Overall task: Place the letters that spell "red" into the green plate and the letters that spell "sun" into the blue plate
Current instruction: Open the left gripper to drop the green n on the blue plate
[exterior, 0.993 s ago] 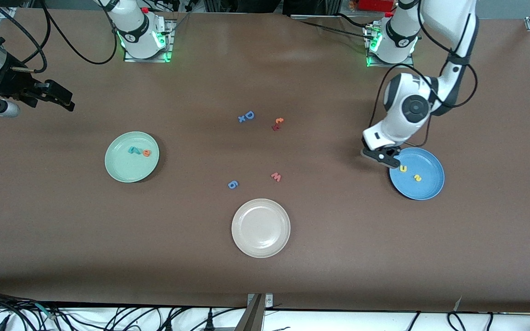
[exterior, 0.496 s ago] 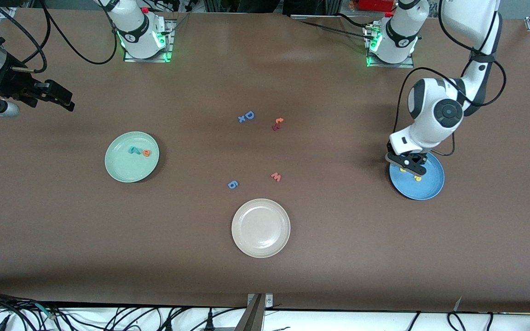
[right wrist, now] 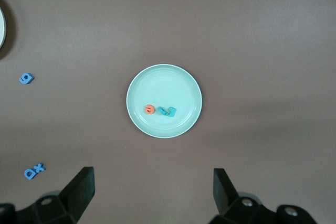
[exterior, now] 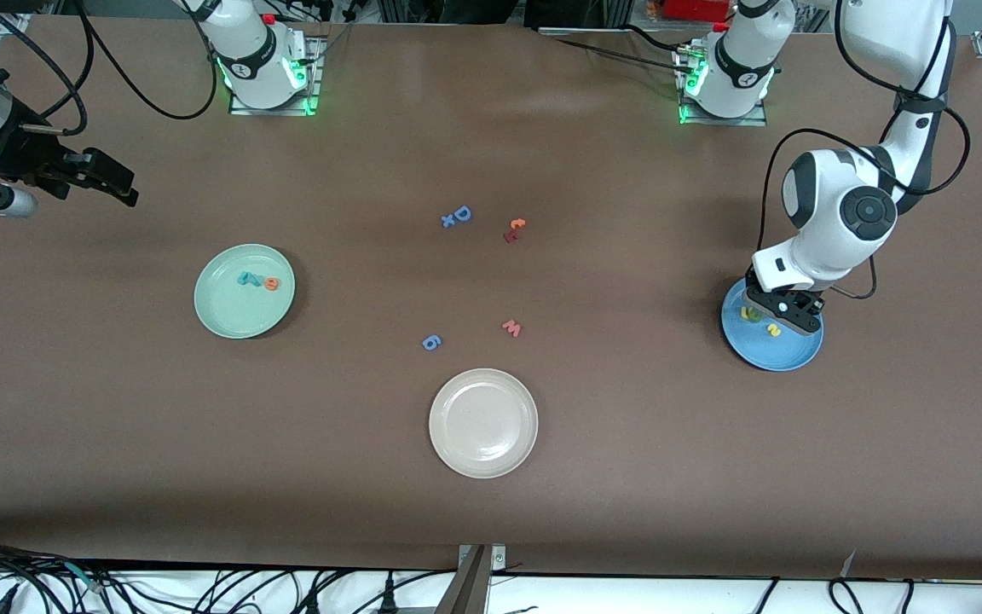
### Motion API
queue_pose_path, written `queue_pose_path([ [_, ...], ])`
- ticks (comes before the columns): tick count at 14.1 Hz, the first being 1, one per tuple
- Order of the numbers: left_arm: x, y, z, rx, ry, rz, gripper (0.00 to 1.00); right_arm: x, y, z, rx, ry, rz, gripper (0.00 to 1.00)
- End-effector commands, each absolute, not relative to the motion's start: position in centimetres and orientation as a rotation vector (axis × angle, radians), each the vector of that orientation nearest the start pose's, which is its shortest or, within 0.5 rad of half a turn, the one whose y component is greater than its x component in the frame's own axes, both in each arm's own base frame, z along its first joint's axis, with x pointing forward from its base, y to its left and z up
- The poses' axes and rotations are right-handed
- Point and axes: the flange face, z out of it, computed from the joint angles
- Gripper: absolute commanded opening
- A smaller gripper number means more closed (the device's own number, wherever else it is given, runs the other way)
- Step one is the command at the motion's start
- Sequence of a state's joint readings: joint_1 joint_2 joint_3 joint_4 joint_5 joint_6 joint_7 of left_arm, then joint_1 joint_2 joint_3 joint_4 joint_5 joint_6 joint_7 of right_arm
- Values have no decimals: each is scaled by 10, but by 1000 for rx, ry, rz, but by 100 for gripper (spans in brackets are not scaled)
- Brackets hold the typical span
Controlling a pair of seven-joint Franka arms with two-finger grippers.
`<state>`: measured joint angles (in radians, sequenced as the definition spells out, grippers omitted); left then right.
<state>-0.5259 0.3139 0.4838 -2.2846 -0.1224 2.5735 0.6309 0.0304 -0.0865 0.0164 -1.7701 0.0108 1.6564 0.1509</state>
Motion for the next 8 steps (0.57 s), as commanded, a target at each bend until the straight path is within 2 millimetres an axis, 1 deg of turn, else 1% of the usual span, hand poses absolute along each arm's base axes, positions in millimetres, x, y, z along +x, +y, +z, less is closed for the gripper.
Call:
queue_pose_path([
  [1, 540, -17, 233, -2923, 913, 14, 99, 532, 24, 588, -3143, 147, 55, 100],
  [2, 540, -17, 233, -2924, 911, 12, 99, 532, 24, 589, -3143, 147, 55, 100],
  [4, 546, -18, 243, -2921, 921, -20, 99, 532, 24, 588, -3143, 147, 57, 100],
  [5, 548, -13, 259, -2933, 904, -65, 99, 532, 24, 588, -3143, 147, 57, 100],
  [6, 551, -6, 281, -2949, 883, -127, 99, 532, 24, 588, -3143, 147, 57, 100],
  [7, 549, -2, 297, -2972, 872, -141, 100, 532, 24, 588, -3143, 147, 57, 100],
  [8, 551, 8, 322, -2994, 851, -176, 100, 532, 24, 588, -3143, 147, 57, 100],
])
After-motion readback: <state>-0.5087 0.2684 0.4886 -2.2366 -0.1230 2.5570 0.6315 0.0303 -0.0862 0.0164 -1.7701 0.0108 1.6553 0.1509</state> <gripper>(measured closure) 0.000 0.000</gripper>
